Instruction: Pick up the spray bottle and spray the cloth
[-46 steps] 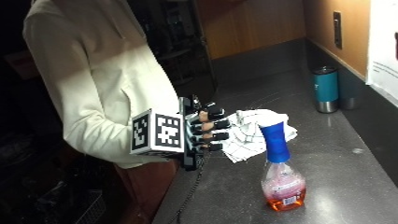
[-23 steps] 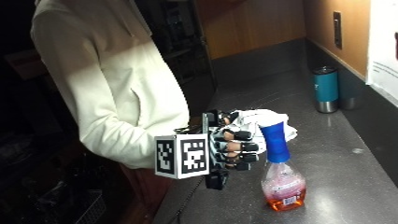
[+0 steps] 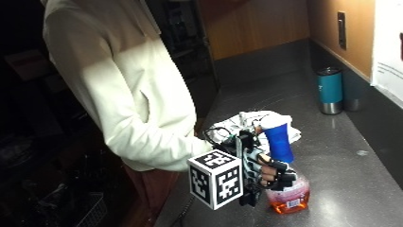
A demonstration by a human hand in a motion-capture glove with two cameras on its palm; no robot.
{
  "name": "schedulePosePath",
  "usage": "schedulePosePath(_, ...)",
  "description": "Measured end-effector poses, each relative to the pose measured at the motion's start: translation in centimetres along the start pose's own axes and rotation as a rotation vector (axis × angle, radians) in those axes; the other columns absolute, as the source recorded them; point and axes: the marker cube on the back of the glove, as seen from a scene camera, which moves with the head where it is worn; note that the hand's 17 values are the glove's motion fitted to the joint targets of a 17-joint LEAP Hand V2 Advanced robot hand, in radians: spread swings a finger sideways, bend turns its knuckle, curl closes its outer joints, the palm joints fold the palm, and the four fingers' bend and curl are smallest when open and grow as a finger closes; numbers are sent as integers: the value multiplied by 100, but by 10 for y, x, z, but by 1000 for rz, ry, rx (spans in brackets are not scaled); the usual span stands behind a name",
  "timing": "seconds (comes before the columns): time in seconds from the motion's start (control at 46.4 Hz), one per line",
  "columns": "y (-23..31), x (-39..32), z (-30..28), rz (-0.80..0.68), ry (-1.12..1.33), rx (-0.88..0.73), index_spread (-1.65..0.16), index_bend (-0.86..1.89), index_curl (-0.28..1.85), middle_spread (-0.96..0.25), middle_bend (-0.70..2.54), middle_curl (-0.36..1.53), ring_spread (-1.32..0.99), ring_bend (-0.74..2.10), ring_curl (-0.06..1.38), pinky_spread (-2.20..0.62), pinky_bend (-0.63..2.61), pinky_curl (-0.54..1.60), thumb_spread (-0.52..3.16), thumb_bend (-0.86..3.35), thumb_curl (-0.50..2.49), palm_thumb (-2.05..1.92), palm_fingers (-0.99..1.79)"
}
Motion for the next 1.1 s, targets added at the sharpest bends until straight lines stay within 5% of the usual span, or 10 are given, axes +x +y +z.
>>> schedulePosePath(0.302, -33, -2, 23, 49, -5, 102, -32, 16, 24, -3, 23, 35, -6, 45, 31, 9, 33, 34, 86, -3, 40, 67, 42)
schedulePosePath(0.56, -61, -9, 48, 17, 66, 61, -23, 35, 37, -10, 47, 43, -14, 49, 34, 1, 11, 27, 77, 2, 46, 88, 123)
schedulePosePath(1.099, -18, -86, 124, -366, 719, -487, -16, 40, 49, -13, 54, 48, -21, 54, 42, -19, 26, 35, 13, -3, 65, 104, 136)
